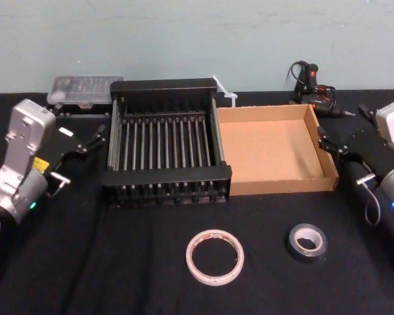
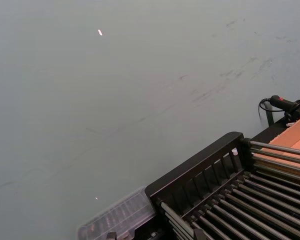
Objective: Pick up the white tape and place it into the black box , Pick up the silver tape and place it into the brown box.
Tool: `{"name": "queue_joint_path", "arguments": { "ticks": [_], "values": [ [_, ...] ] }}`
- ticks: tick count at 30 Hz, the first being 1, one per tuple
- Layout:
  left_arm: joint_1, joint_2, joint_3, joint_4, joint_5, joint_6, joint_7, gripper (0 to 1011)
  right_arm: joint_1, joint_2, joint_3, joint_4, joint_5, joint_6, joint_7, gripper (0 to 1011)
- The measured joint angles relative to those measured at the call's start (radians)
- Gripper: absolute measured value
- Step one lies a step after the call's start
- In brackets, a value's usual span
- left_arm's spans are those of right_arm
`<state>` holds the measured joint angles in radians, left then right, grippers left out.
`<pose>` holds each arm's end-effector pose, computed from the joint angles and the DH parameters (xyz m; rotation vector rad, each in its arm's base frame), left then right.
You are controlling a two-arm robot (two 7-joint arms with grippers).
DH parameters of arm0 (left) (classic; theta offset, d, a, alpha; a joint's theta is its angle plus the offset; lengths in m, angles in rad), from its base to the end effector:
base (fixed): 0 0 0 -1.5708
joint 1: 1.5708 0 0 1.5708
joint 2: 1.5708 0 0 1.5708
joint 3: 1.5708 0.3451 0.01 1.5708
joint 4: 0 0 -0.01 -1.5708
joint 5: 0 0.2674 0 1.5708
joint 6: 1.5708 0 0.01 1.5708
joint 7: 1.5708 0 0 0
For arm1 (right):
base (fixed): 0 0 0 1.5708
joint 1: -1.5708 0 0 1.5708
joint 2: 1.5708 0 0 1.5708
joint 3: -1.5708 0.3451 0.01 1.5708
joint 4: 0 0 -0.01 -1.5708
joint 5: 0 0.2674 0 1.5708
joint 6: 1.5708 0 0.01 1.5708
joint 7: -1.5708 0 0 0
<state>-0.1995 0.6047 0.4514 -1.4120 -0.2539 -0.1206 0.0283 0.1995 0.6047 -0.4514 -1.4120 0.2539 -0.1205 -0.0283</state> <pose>0.3279 0.1249 -0.3388 0.3044 -0.2851 1.2479 0.3279 -0.1250 -0.3388 -0.3045 -0.2850 -1.2480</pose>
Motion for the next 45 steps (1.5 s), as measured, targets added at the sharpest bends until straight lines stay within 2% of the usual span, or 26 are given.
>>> {"name": "queue_joint_path", "arguments": {
  "ticks": [45],
  "values": [
    [0.000, 0.000, 0.000, 0.000, 0.000, 0.000, 0.000, 1001, 0.000, 0.000, 0.000, 0.000, 0.000, 0.000, 0.000, 1000]
  ]
}}
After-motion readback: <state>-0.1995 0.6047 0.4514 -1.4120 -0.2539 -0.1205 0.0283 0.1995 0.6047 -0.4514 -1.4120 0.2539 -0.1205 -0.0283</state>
